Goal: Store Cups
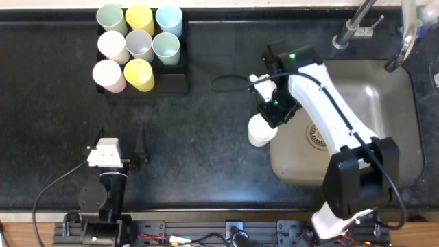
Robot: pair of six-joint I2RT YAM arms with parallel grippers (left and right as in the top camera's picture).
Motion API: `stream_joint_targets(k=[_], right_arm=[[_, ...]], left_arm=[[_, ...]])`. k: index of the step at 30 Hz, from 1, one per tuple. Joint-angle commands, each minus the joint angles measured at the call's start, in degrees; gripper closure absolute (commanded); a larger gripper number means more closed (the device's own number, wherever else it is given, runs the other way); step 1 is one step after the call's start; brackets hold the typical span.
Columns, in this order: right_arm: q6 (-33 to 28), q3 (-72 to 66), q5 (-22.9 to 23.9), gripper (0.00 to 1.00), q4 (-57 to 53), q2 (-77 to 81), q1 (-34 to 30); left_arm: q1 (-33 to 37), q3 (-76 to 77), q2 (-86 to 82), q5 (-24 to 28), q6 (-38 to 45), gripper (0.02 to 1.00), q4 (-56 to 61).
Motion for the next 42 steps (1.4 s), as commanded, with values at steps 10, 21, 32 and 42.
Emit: stream_joint_targets(k=[10, 21, 32, 42], right_arm=[[9.2, 55.3, 2.1, 0.961, -7.3, 14.5, 14.1], [11.2, 65.7, 6.5, 0.961, -4.9, 28.9, 20.7], [11.6, 65.7, 6.1, 0.958, -3.6, 36.3, 21.0], [11.6, 65.7, 7.2, 0.961, -1.6, 37.9, 20.3]], left_arm=[[-0.5, -0.1, -0.4, 0.1, -0.4, 0.020, -0.1], [-0.5, -0.1, -0.4, 0.1, -0.4, 0.020, -0.1], [-0.5, -0.1, -0.4, 0.1, -0.4, 0.020, -0.1], [-0.5, -0.1, -0.4, 0.1, -0.4, 0.020, -0.1]])
